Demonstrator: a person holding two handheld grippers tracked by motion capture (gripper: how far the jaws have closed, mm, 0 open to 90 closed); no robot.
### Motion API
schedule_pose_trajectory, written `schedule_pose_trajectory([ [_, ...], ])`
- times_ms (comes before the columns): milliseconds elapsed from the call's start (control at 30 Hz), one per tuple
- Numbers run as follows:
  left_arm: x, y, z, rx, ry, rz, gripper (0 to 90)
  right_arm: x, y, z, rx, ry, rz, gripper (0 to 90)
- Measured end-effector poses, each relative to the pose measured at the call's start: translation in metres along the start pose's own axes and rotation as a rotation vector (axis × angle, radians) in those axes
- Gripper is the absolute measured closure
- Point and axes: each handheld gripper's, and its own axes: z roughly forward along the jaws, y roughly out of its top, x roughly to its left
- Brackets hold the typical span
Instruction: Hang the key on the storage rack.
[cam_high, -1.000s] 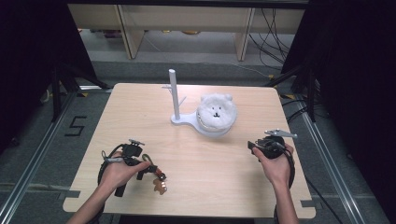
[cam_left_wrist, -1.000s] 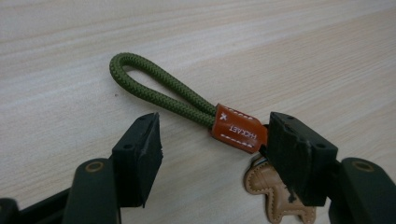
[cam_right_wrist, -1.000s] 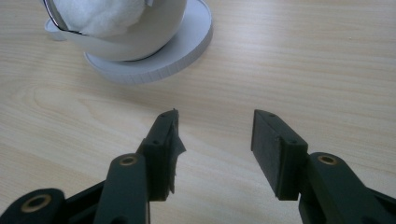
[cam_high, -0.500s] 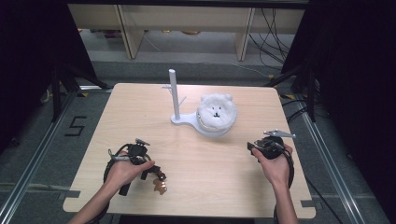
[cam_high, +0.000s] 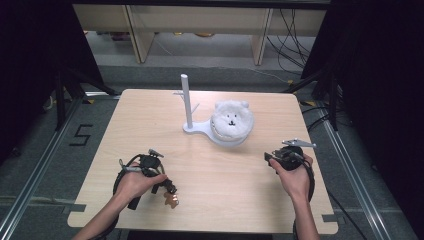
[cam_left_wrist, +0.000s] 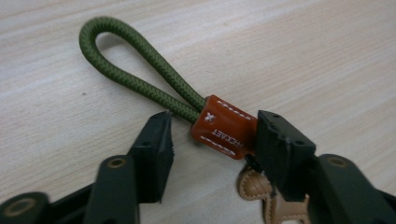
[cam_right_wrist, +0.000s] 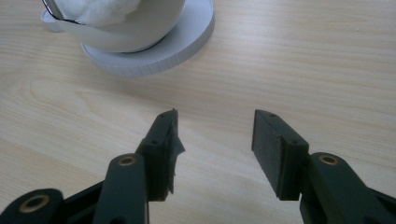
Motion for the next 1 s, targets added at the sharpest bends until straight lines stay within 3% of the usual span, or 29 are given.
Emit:
schedule_pose_trajectory([
  [167, -0.003, 0.003, -0.002, 0.010, -0.011, 0.048, 61.6, 0.000, 0.000, 0.000, 0.000, -0.010, 0.001, 52.0],
  [267, -0.003, 0.004, -0.004, 0.008, -0.004, 0.056, 70.4, -0.001, 0.000, 0.000, 0.004, -0.008, 0.004, 52.0],
  [300, -0.002, 0.005, -0.005, 0.007, 0.023, 0.062, 74.2, -0.001, -0.001, 0.000, 0.003, -0.006, -0.007, 52.0],
  [333, -0.002, 0.005, -0.005, 0.007, 0.023, 0.062, 74.3, -0.001, -0.001, 0.000, 0.003, -0.006, -0.007, 52.0],
  [400, 0.000, 0.006, -0.005, 0.018, 0.029, 0.053, 73.2, 0.000, -0.001, 0.000, 0.012, -0.009, 0.003, 51.9],
  [500, 0.001, 0.008, -0.006, 0.001, 0.013, -0.004, 55.9, 0.000, 0.000, 0.000, 0.015, -0.017, 0.002, 51.8],
  [600, 0.001, 0.009, -0.008, -0.011, 0.015, -0.010, 45.4, -0.001, 0.000, 0.000, 0.009, -0.017, -0.005, 51.8],
  [733, -0.003, 0.012, -0.005, -0.009, 0.033, -0.020, 42.2, 0.001, -0.001, 0.001, 0.019, -0.026, 0.004, 51.7],
  [767, -0.006, 0.013, -0.003, -0.003, 0.033, -0.017, 42.1, -0.002, -0.002, 0.003, 0.003, -0.006, -0.026, 51.7],
  [1000, -0.012, 0.015, 0.005, 0.019, 0.041, -0.013, 41.6, -0.001, -0.001, 0.002, 0.014, -0.008, -0.006, 51.7],
])
